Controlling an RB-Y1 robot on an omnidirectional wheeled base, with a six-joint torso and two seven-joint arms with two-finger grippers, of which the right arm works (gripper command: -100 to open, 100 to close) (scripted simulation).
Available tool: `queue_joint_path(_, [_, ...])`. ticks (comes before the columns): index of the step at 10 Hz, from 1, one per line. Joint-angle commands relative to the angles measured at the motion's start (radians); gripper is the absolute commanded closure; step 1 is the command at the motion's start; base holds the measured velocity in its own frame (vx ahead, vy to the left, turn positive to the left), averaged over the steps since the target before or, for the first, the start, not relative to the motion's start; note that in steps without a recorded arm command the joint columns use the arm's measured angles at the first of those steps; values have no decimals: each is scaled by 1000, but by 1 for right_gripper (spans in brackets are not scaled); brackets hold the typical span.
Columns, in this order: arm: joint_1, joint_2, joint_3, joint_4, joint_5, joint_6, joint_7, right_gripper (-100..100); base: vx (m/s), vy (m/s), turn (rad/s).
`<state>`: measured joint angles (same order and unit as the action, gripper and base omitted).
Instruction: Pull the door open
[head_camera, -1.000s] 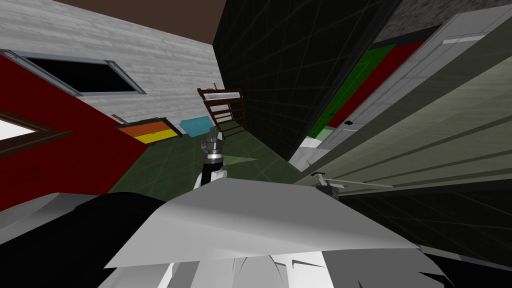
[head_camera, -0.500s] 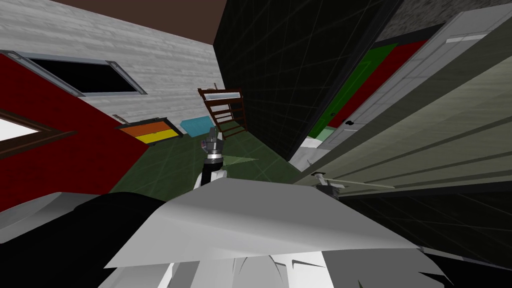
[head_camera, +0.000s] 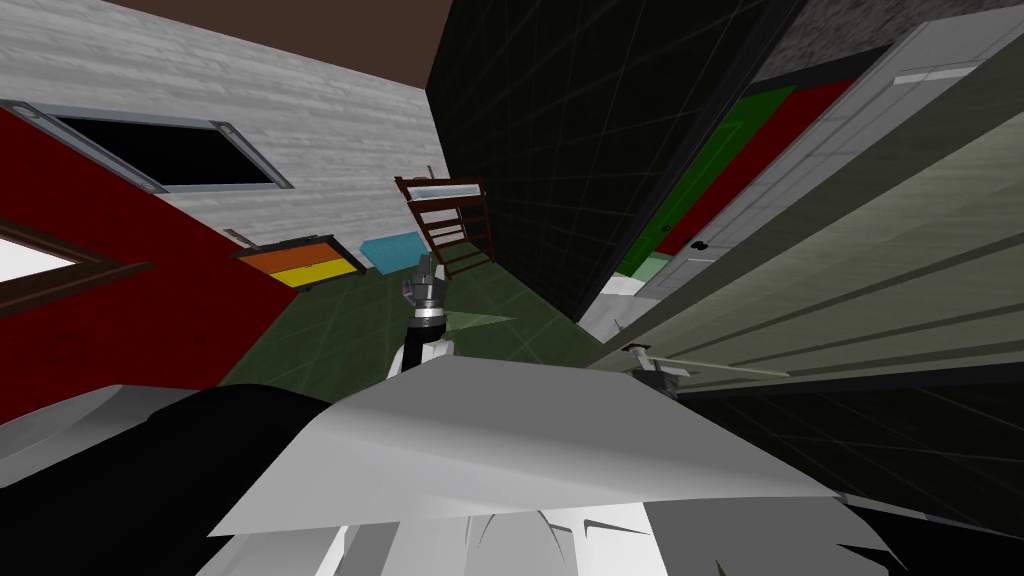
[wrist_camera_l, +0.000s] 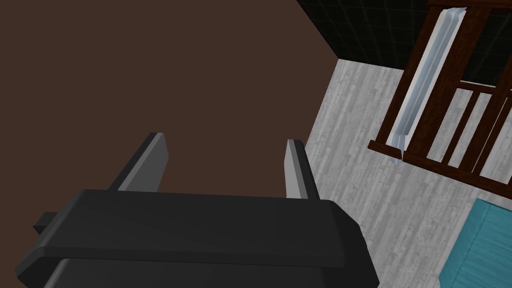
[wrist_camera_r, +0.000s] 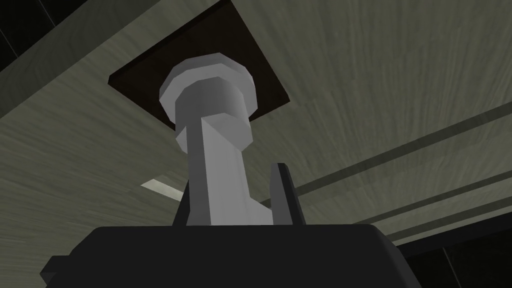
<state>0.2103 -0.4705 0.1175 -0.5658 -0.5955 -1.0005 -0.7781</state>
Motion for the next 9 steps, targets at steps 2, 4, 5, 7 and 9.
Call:
queue_joint_path(2, [9, 31, 22, 12, 7, 10, -12, 100, -8, 1, 1])
queue_joint_path(4, [-23, -5, 27, 72, 34, -67, 6, 100, -15, -26, 6])
queue_joint_path(5, [-17, -8, 35, 70, 47, -83, 23, 100, -81, -101, 36])
queue_joint_path(7, [-3, -16, 55, 67, 80, -124, 63, 100, -78, -84, 39])
queue_joint_path(9, [14, -25, 79, 63, 118, -171, 111, 100, -88, -100, 29])
